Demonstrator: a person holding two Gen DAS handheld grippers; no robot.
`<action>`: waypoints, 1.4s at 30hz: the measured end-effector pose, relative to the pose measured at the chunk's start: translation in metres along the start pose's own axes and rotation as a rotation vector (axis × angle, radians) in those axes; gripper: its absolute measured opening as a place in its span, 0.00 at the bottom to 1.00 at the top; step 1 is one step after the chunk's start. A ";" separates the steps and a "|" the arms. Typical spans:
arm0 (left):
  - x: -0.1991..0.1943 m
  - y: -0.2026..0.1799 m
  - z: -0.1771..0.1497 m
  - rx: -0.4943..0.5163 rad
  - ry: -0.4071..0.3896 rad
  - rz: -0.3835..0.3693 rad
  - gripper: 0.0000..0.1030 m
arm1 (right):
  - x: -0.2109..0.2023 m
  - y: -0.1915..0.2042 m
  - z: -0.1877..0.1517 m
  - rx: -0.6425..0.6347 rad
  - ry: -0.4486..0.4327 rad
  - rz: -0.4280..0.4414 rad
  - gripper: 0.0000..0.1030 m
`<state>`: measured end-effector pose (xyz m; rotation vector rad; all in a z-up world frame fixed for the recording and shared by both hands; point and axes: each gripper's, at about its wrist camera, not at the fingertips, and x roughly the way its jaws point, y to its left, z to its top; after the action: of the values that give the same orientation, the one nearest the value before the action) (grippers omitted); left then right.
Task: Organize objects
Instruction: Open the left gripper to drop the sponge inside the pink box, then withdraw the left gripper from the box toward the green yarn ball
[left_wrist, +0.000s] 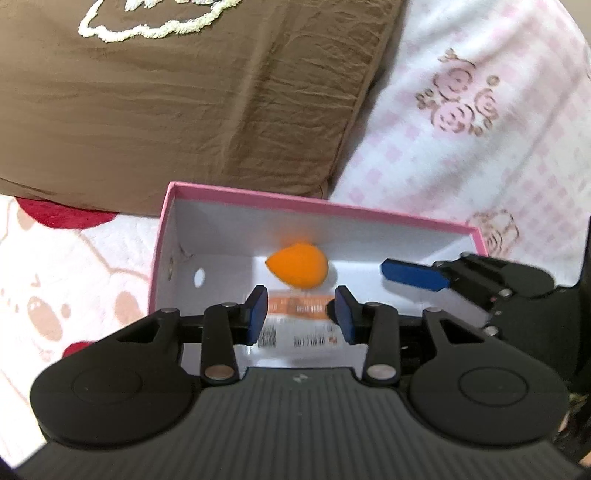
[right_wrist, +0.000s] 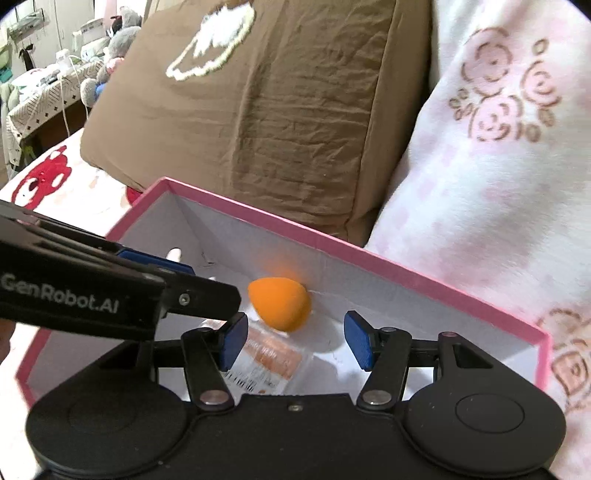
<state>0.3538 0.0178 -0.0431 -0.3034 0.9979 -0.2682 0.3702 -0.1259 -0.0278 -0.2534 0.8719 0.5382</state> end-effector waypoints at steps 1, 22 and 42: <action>-0.004 -0.002 -0.002 0.008 0.005 0.004 0.37 | -0.006 0.001 -0.002 -0.001 -0.003 0.004 0.61; -0.117 -0.017 -0.040 0.132 0.055 0.003 0.41 | -0.125 0.040 -0.034 0.015 -0.011 0.004 0.79; -0.192 -0.031 -0.089 0.163 0.059 0.003 0.83 | -0.212 0.057 -0.076 0.103 0.016 -0.058 0.92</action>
<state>0.1765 0.0462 0.0731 -0.1468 1.0276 -0.3549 0.1788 -0.1830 0.0901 -0.1886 0.9019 0.4366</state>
